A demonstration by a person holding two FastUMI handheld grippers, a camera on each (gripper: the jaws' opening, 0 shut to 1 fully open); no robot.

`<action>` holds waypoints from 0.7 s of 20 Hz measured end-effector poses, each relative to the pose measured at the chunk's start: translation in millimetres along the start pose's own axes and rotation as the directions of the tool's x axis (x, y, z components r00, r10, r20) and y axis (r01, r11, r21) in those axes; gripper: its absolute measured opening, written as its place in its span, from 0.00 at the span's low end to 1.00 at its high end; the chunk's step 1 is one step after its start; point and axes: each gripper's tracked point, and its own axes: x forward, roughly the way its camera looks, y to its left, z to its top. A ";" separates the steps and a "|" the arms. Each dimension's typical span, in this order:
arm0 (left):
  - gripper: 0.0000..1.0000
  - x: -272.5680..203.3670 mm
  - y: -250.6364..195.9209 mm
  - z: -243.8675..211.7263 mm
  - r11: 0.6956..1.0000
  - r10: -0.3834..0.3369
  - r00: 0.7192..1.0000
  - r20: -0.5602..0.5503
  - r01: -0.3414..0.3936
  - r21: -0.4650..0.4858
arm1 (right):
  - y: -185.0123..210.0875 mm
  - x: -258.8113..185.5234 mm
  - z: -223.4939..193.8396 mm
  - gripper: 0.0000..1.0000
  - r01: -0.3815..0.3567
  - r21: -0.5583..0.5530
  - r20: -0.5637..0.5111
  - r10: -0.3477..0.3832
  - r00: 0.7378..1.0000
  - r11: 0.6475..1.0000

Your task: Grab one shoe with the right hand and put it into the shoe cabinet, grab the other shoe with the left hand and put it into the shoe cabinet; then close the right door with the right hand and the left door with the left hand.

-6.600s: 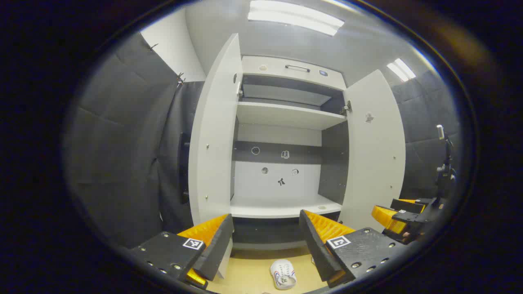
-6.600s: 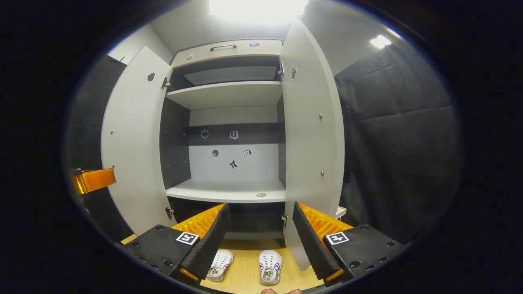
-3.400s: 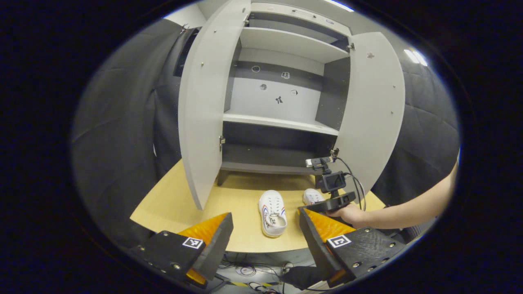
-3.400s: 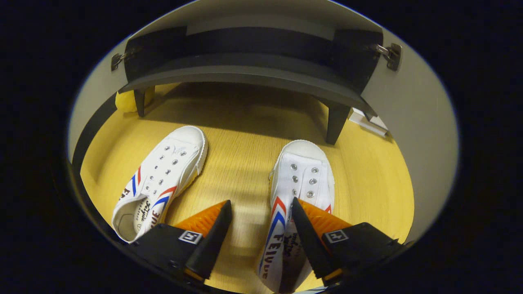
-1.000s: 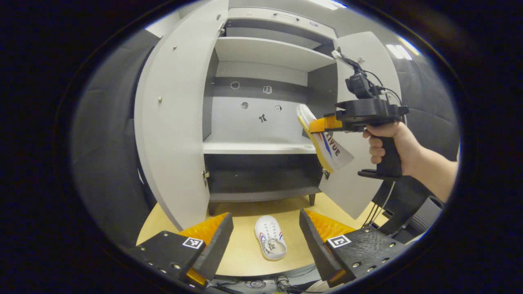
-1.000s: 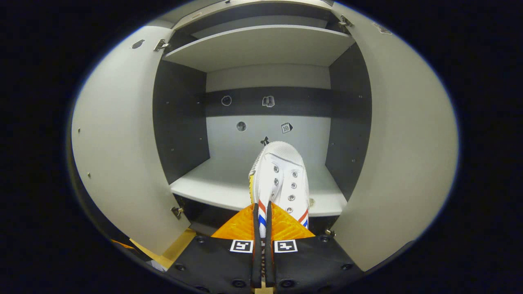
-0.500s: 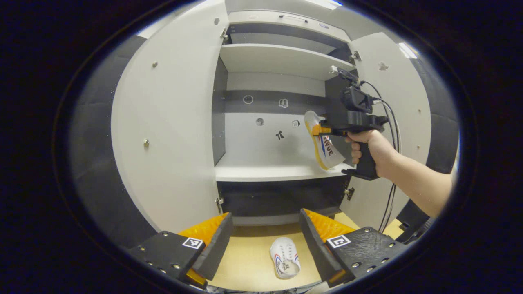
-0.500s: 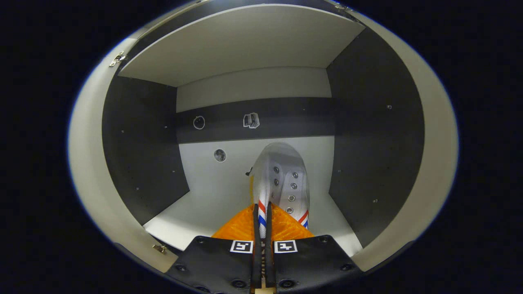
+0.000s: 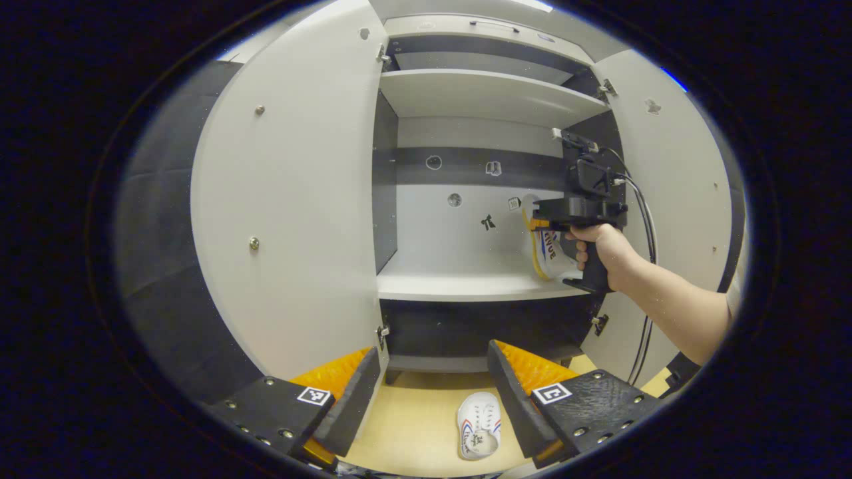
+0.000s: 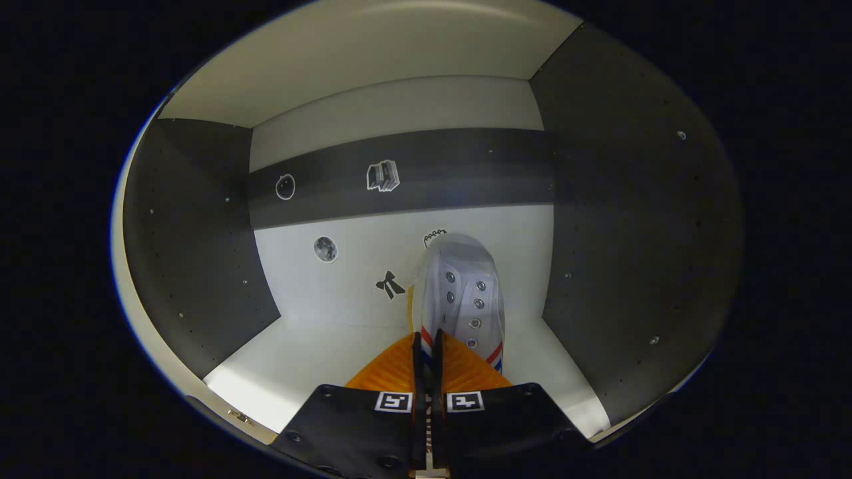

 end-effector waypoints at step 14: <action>0.93 1.0 -21.1 -31.3 0.982 -0.185 0.982 -0.021 0.186 0.029 | 1.8 -97.6 24.8 0.96 0.062 -0.109 0.167 -0.043 0.985 0.992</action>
